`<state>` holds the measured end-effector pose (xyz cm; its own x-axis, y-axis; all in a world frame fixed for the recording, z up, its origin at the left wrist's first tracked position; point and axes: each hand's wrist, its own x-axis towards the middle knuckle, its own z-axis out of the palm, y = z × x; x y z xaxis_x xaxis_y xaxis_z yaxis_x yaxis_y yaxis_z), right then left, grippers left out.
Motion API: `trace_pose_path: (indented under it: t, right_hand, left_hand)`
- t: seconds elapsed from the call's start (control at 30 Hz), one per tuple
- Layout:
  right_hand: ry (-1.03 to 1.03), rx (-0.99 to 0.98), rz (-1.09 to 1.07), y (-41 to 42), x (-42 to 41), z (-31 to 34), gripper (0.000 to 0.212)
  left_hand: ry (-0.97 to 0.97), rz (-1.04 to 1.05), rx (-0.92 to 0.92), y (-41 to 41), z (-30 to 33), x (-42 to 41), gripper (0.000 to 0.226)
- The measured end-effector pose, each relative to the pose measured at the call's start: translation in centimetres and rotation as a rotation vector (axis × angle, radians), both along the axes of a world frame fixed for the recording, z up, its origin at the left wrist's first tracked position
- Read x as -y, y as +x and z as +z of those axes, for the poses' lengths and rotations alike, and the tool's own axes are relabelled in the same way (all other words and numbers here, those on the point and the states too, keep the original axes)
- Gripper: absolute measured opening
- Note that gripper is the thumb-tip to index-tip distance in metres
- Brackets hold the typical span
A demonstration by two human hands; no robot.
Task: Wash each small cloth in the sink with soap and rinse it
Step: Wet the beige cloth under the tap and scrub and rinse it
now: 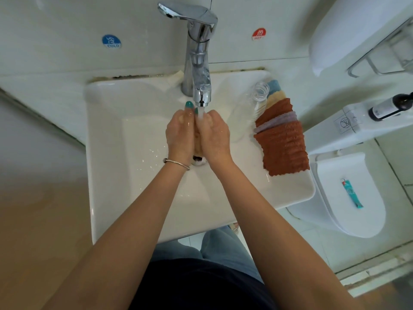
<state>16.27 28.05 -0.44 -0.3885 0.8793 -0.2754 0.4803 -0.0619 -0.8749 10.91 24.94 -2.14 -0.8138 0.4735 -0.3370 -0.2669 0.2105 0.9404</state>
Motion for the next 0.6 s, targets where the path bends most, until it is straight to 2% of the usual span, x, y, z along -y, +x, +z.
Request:
trace_pose_path:
  t: [0.07, 0.13, 0.2, 0.27, 0.33, 0.47, 0.6]
  right_hand:
    - [-0.067, -0.199, -0.088, 1.3, 0.6, -0.5, 0.021]
    - [-0.051, -0.294, -0.130, 3.4, 0.7, -1.4, 0.009]
    - [-0.011, -0.337, -0.133, 5.4, 0.6, -2.3, 0.012]
    - [0.010, -0.319, -0.126, 6.4, 0.7, -2.8, 0.017]
    - [0.055, -0.277, -0.123, 6.1, 1.2, -2.9, 0.020]
    - [0.061, -0.237, -0.042, 2.6, 2.8, -2.7, 0.027]
    - [0.060, -0.166, -0.127, 2.4, 2.8, -2.5, 0.005]
  left_hand:
    - [0.039, -0.057, 0.073, 0.0, 0.3, 0.5, 0.034]
    - [-0.010, -0.205, -0.071, 0.1, 0.1, 1.0, 0.030]
    - [-0.014, -0.363, -0.245, 0.6, -0.2, 1.0, 0.019]
    - [0.000, -0.434, -0.313, 1.3, -0.9, 0.9, 0.007]
    - [-0.022, -0.365, -0.358, 1.5, -1.3, 1.3, 0.011]
    - [-0.041, -0.065, -0.282, 0.1, -1.2, 3.3, 0.009]
    - [0.026, -0.076, -0.403, -0.2, -1.2, 3.3, 0.012]
